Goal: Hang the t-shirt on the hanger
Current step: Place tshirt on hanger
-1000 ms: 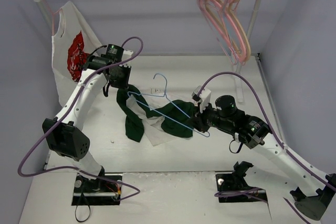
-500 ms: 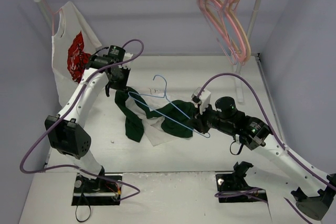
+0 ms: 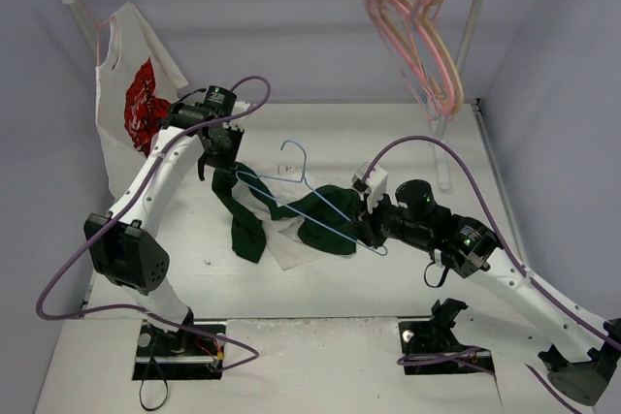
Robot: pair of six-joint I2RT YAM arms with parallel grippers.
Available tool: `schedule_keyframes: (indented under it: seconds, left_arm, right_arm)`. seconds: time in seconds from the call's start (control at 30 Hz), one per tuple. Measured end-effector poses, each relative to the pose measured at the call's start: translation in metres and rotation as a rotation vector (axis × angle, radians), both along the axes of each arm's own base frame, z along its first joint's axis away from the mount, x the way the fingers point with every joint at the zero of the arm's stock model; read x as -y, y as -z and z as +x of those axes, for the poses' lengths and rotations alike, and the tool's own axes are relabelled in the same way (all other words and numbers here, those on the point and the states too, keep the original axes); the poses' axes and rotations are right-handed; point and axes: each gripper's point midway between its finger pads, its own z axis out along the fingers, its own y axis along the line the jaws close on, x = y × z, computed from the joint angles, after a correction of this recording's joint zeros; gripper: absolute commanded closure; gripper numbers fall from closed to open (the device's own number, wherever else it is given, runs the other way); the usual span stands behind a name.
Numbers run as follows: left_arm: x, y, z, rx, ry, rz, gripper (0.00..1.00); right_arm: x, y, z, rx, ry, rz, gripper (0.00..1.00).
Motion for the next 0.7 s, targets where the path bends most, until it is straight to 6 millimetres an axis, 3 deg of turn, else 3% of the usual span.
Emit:
schedule_keyframes:
  seconds: [0.47, 0.7]
  left_arm:
    - [-0.016, 0.009, 0.001, -0.011, -0.03, 0.133, 1.0]
    - [-0.009, 0.01, -0.002, -0.019, -0.004, 0.125, 1.0]
  right_arm:
    - [-0.003, 0.004, -0.001, 0.0, -0.008, -0.017, 1.0]
    - [-0.005, 0.007, -0.001, 0.001, -0.008, -0.031, 1.0]
